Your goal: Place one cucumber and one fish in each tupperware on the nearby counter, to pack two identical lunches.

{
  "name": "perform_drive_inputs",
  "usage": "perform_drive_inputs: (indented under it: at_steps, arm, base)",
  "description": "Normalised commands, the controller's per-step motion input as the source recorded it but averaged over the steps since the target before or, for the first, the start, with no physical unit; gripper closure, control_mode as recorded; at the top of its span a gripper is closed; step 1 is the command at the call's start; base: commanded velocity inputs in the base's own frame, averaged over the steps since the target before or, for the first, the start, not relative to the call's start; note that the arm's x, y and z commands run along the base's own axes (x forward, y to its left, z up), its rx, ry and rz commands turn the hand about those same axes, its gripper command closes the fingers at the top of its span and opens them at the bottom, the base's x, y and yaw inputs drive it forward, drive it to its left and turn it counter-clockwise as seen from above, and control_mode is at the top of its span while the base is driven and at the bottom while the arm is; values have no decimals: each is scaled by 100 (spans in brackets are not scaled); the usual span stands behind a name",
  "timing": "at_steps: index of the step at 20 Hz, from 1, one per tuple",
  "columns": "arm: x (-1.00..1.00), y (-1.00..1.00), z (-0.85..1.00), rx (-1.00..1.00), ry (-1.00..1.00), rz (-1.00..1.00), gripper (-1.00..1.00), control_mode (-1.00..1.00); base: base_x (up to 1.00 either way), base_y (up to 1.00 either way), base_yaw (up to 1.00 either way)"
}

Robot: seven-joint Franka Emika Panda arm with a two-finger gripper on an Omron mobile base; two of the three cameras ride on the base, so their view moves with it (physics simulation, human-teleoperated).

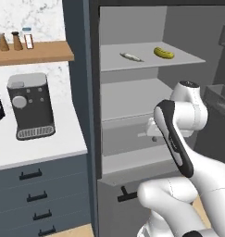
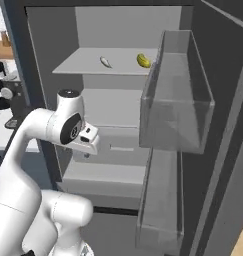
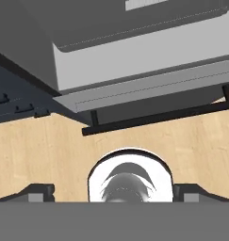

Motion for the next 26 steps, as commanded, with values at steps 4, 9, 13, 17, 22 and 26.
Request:
perform_drive_inputs:
  at_steps: [4, 9, 13, 17, 22, 26]
  arm:
    - [0, 0, 0, 0, 0, 0, -100, 100]
    - [23, -2, 29, 0, -14, 0, -100, -100]
    - [44, 0, 100, 0, -63, 0, -100, -100]
    - [39, 0, 100, 0, -65, -2, -100, -100]
    - [39, 3, 100, 0, -66, -5, -100, -100]
    - [67, 28, 100, -1, -57, -4, -100, -100]
  base:
    - [36, -70, 4]
    - [31, -20, 0]
    - [0, 0, 0]
    - [0, 0, 0]
    - [0, 0, 0]
    - [0, 0, 0]
